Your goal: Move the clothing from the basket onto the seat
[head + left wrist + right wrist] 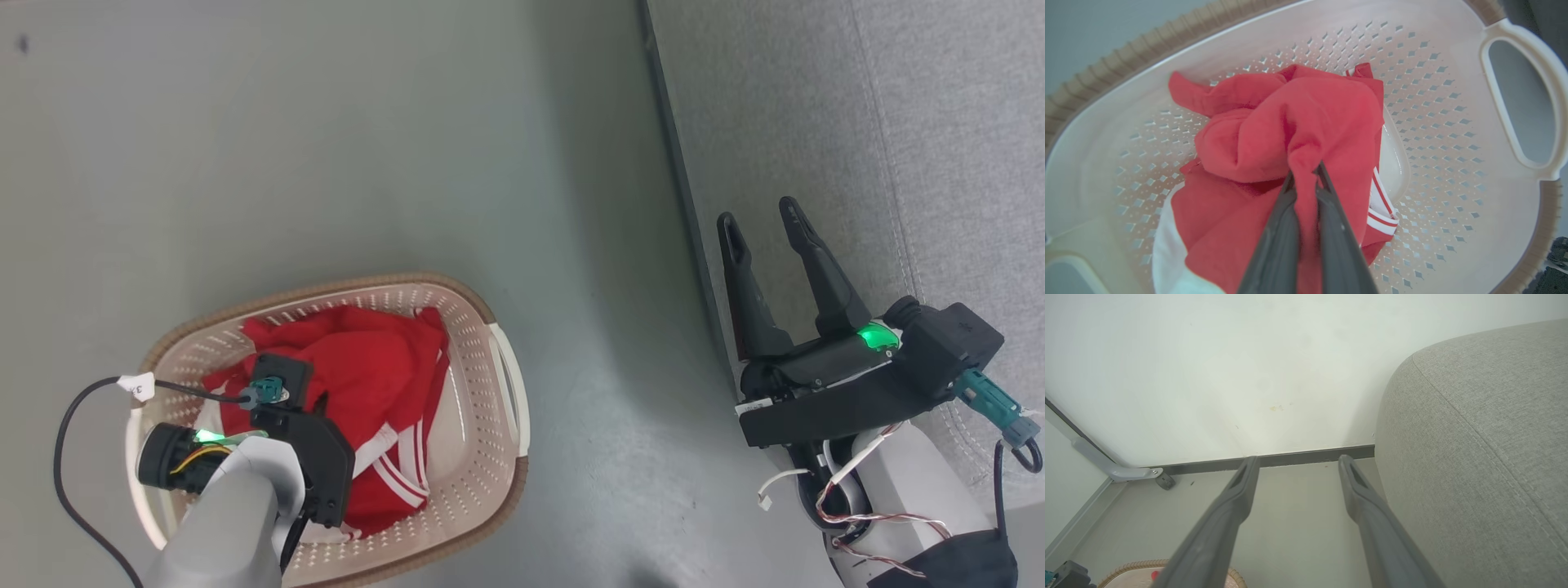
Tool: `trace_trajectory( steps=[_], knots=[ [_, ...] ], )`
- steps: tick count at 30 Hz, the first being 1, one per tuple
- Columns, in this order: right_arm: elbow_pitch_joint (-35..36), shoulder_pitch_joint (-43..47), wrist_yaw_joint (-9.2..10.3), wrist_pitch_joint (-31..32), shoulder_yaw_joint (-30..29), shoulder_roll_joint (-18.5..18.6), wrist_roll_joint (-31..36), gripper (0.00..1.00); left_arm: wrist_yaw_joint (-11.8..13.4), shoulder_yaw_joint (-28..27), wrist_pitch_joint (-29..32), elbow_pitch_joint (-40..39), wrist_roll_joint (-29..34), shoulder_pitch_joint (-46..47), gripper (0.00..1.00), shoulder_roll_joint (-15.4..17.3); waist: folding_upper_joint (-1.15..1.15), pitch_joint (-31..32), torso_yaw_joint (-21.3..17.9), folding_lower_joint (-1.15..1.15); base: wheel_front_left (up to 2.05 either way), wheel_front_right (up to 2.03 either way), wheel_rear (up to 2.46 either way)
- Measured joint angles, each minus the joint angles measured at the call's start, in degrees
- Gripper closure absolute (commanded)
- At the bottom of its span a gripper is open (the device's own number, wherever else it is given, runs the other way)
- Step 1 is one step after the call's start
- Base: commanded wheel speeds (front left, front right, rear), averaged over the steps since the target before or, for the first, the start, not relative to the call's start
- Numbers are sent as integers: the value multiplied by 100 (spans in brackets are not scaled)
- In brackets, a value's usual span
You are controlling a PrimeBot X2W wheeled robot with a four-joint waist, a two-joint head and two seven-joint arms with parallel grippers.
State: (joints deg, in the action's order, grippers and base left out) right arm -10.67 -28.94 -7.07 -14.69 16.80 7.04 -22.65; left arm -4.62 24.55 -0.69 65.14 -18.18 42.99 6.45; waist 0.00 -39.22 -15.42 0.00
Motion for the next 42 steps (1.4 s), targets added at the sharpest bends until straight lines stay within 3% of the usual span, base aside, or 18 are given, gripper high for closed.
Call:
trace_trajectory(
  steps=[16,32,42],
  knots=[
    [-435,263,0,0,-102,290,-111,0,-235,-114,-1109,-140,-399,-582,100,-211,-1,1173,374,-1,0,0,0],
    [-638,930,0,0,-91,505,-365,0,-252,-141,-1323,-810,-750,-1093,100,-338,-1,2482,867,-1,0,0,0],
    [-615,1460,0,0,16,604,-455,0,-252,-25,-1332,-1661,-848,-1353,100,-338,-1,3188,1154,-2,0,0,0]
  ],
)
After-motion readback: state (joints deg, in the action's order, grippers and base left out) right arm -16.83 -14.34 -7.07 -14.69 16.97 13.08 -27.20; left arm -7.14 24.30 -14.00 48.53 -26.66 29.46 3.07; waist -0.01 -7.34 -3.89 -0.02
